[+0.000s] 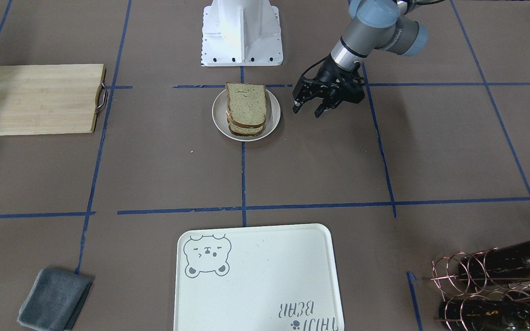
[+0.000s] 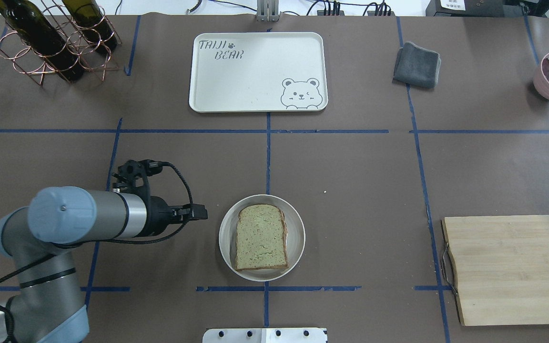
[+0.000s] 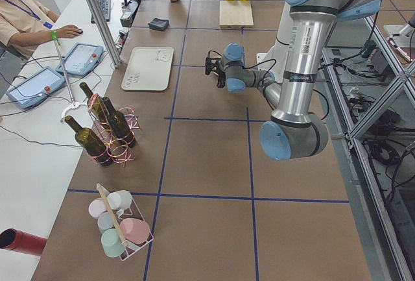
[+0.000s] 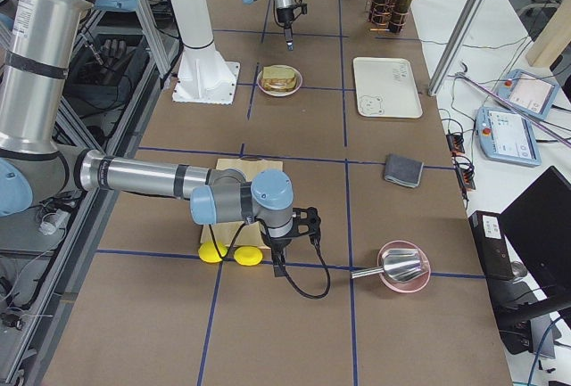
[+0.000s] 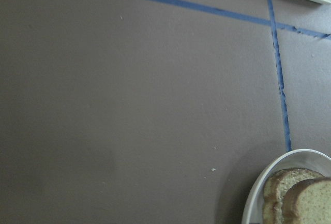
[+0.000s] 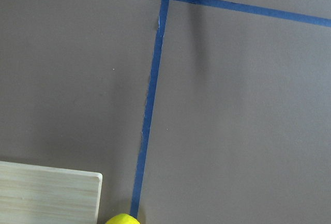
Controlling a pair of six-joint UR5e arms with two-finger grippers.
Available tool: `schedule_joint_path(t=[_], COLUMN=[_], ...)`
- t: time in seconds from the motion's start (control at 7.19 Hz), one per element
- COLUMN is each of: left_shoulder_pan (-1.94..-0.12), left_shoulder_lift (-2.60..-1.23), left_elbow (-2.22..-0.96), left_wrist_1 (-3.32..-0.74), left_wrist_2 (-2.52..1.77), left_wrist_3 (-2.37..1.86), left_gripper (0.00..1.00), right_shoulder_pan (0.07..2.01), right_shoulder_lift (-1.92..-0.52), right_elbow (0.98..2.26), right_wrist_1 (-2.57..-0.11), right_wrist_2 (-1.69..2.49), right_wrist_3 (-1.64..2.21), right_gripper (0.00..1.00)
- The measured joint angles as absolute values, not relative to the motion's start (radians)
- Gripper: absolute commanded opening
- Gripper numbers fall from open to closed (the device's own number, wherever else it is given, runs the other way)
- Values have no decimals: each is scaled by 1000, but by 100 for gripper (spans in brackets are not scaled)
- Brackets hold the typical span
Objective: Make sandwich and place on tray
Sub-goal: 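Reach the left gripper to the plate rim and grasp it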
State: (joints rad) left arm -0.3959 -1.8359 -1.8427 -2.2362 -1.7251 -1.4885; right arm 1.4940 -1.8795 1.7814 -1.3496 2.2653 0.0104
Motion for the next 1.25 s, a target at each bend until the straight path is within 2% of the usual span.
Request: schedule_joint_path(t=[0.42, 0.56, 0.7, 1.25], left_shoulder_pan=[-352, -337, -322, -304], left_shoulder_lift=[-1917, -1929, -1936, -1933], left_elbow=[-1776, -1770, -1764, -1756], left_wrist_1=[-2225, -2224, -2224, -2224], left_wrist_2=[-1705, -1704, -1703, -1703], left_wrist_3=[-1526, -1527, -1527, -1521], left_gripper=[50, 25, 18, 18], right_shoulder_pan=[1494, 1494, 1494, 1494], right_shoulder_lift=[-1880, -1881, -1882, -1882], right_elbow=[1780, 1779, 1778, 1776], right_wrist_1=[-1346, -1345, -1344, -1344], right_wrist_2=[2266, 2266, 2266, 2266], right_wrist_3=[8, 8, 8, 9], right_gripper=[100, 100, 100, 100])
